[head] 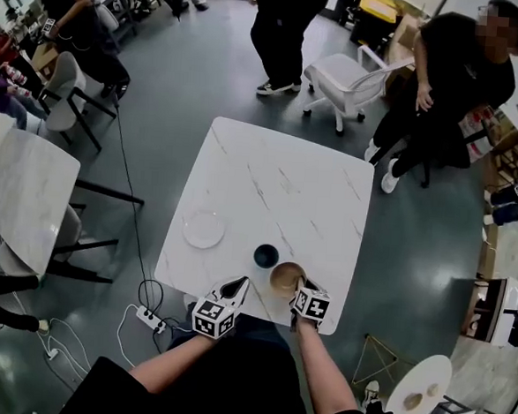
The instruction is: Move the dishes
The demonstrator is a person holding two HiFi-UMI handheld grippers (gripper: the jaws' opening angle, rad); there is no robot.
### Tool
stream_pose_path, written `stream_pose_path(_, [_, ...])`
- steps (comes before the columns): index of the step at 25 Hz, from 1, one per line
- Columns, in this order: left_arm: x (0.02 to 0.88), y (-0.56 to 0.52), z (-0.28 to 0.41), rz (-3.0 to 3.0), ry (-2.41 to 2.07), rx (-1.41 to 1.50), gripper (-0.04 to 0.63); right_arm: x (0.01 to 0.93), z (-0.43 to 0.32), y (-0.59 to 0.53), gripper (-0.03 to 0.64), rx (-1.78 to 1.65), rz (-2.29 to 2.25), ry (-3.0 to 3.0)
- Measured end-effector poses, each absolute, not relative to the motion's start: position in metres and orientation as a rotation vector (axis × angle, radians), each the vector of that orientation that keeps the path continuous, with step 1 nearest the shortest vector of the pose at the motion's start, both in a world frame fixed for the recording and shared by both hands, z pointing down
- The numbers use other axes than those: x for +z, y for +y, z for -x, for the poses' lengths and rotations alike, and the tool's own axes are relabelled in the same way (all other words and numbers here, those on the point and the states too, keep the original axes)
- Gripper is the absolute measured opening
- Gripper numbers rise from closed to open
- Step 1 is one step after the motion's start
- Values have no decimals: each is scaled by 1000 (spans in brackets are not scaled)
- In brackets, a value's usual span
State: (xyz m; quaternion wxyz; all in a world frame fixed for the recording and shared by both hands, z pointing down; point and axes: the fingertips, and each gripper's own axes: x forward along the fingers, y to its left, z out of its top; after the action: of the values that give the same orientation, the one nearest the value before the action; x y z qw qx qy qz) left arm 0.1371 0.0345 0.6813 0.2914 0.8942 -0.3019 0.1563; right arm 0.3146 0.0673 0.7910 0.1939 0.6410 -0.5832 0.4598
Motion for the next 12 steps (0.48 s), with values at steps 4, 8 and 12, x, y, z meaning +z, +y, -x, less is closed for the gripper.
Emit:
stream_pose_path(4, [686,35,-142,-2360,-837,416,17,802,-326,63,26,1319,-1795,-1615])
stream_pose_path(8, [691,34,-146,-2345,-865,410,17,815,-335,56,26,1328,-1793,-1610])
stream_pose_path(12, [694,37,-149,-2324,-877,427,17,822,-344,53,27,1329,-1776,-1591])
